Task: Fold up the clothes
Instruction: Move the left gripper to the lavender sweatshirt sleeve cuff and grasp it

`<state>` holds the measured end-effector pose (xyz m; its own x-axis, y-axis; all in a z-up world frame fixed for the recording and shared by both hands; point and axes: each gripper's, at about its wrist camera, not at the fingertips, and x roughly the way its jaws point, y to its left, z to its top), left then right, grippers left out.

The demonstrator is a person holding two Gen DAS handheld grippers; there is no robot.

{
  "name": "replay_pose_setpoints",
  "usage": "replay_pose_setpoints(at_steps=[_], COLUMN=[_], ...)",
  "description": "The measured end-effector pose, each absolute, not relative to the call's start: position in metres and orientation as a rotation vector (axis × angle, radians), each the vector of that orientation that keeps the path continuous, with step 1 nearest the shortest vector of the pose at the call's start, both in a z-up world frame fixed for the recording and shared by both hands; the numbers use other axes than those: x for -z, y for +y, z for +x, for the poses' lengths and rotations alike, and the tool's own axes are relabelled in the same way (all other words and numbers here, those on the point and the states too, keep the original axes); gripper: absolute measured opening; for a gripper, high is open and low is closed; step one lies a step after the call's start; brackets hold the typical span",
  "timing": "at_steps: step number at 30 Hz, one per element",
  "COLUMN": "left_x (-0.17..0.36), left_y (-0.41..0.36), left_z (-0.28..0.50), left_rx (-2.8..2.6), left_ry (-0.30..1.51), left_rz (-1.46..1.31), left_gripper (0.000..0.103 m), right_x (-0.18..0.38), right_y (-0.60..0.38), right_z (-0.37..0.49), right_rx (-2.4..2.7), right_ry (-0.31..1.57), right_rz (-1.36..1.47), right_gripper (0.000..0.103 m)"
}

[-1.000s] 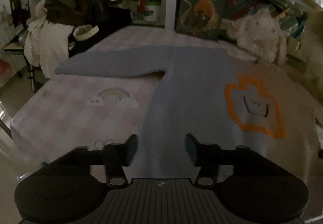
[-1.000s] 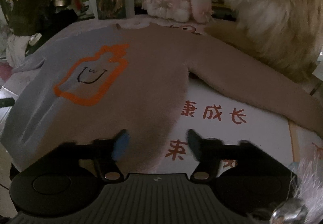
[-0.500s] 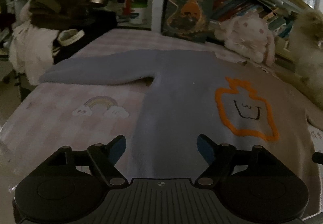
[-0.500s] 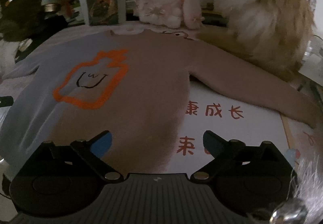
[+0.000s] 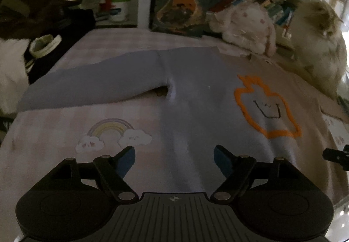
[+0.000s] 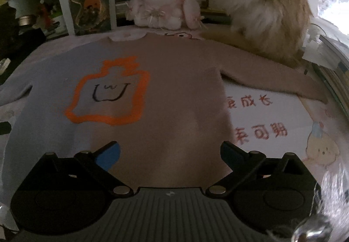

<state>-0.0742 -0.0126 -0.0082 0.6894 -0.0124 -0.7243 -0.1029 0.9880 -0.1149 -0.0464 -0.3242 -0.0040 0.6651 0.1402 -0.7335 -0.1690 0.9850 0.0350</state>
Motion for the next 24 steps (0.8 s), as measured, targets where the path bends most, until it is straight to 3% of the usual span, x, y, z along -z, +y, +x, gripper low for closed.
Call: replay_pose_setpoints(at_steps=[16,24], left_x=[0.011,0.020], left_y=[0.079,0.139], left_z=[-0.076,-0.080], left_rx=[-0.227,-0.395], left_ry=[0.717,0.680], left_rz=[-0.046,-0.213], left_gripper=[0.086,0.085], right_x=[0.006,0.007], right_y=[-0.253,-0.236], right_z=[-0.078,-0.083], right_rx=[-0.086,-0.114], right_ry=[0.825,0.853], right_rz=[-0.115,-0.201], right_gripper=[0.100,0.100])
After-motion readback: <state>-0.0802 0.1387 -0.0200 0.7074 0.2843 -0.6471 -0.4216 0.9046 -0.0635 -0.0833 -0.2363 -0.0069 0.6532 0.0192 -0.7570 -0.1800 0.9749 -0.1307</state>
